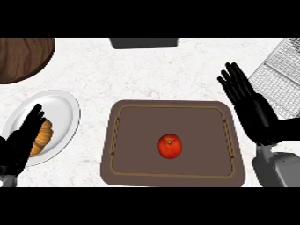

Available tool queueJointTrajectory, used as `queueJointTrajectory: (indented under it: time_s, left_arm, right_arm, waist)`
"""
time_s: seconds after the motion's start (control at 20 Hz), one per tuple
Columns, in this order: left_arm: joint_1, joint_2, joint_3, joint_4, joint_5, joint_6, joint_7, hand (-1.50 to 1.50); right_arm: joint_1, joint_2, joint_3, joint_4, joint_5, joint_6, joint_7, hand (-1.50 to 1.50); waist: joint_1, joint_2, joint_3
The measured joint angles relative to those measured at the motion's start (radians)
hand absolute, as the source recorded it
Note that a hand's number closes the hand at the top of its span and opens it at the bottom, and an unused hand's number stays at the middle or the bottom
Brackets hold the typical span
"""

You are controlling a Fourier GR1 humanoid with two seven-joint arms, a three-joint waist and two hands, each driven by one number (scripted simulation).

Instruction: Pick the tomato from the tray and place it in the tiered basket

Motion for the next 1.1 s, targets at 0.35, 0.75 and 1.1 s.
queueJointTrajectory:
  time_s: [0.35,0.75,1.1]
  left_arm:
    - [0.005,0.030,0.026,-0.017,-0.001,-0.002,0.018,0.00]
    - [0.003,0.042,0.040,-0.023,0.027,-0.031,0.057,0.00]
    - [-0.009,0.042,0.031,-0.028,0.026,-0.042,0.075,0.00]
  right_arm:
    - [0.167,0.171,-0.043,0.146,-0.235,0.005,-0.042,1.50]
    - [0.282,0.119,0.154,0.165,-0.028,-0.212,-0.154,-1.50]
    - [0.175,-0.095,0.291,0.126,0.216,-0.252,0.127,-1.50]
  waist:
    - [-0.020,0.015,-0.008]
    - [0.006,0.000,-0.029]
    - [0.036,-0.011,-0.038]
